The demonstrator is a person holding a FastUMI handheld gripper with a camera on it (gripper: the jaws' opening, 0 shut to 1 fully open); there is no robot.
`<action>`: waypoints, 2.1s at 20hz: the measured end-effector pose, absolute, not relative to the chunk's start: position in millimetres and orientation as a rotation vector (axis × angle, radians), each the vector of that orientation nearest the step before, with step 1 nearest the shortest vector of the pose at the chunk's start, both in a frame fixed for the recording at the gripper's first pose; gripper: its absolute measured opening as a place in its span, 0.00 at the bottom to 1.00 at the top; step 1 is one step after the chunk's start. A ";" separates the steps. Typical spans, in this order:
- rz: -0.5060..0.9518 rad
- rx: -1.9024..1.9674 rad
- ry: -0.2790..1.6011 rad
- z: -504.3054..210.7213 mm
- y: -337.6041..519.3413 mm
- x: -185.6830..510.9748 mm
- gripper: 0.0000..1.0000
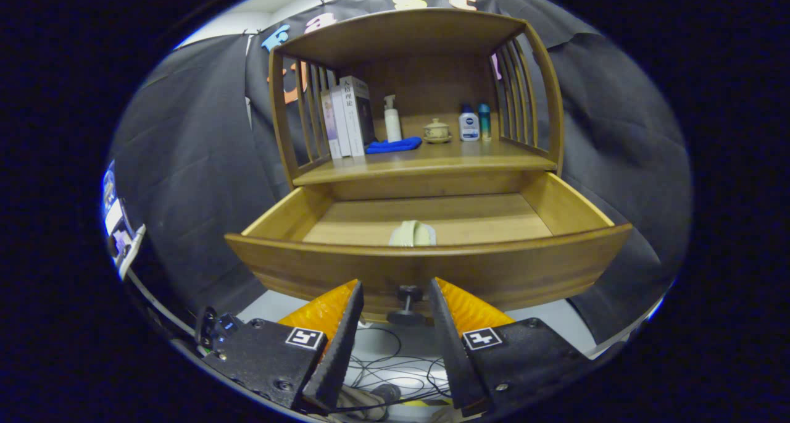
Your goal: Pull open the drawer, take out the items inside it, and place them on the countertop above the cabinet.
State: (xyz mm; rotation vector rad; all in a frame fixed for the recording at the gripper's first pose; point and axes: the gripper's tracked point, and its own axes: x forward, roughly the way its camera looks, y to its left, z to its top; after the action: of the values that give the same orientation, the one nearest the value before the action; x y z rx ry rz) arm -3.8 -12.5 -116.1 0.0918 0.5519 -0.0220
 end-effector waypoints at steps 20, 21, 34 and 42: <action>-0.138 0.185 1.197 -175.0 -37.0 102.9 0.74; -0.140 0.178 1.197 -175.5 -36.7 108.2 0.72; -0.179 0.110 1.159 -191.5 -44.1 126.5 0.25; -0.180 0.143 1.111 -148.1 -50.1 125.0 0.20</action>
State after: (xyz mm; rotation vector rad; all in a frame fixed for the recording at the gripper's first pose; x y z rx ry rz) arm 125.0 -50.1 -148.1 0.1427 1.1112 -0.1804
